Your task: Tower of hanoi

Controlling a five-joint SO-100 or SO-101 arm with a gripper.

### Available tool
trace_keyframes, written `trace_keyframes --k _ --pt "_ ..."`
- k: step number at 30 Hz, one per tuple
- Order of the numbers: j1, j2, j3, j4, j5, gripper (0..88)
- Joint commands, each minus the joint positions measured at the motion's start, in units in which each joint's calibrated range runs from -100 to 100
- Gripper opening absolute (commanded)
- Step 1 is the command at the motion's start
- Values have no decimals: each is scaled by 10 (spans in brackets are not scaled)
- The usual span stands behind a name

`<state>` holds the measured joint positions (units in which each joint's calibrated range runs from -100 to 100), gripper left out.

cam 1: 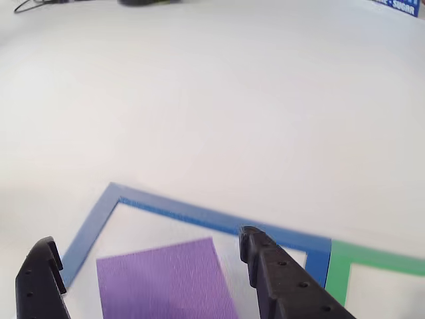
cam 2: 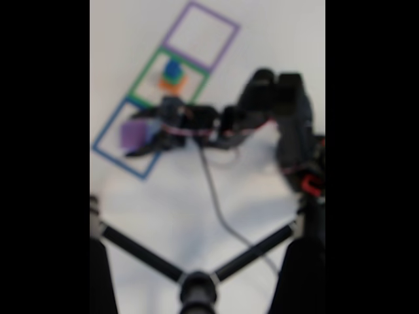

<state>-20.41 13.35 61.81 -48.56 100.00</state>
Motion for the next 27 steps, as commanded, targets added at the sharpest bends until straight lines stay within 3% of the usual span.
trace_keyframes --k 1,10,20,27 --pt "10 -158 -21 126 0 276" --pt "50 -446 -108 589 0 52" --pt "124 -566 -457 1165 0 0" --pt "204 -543 -660 1363 0 0"
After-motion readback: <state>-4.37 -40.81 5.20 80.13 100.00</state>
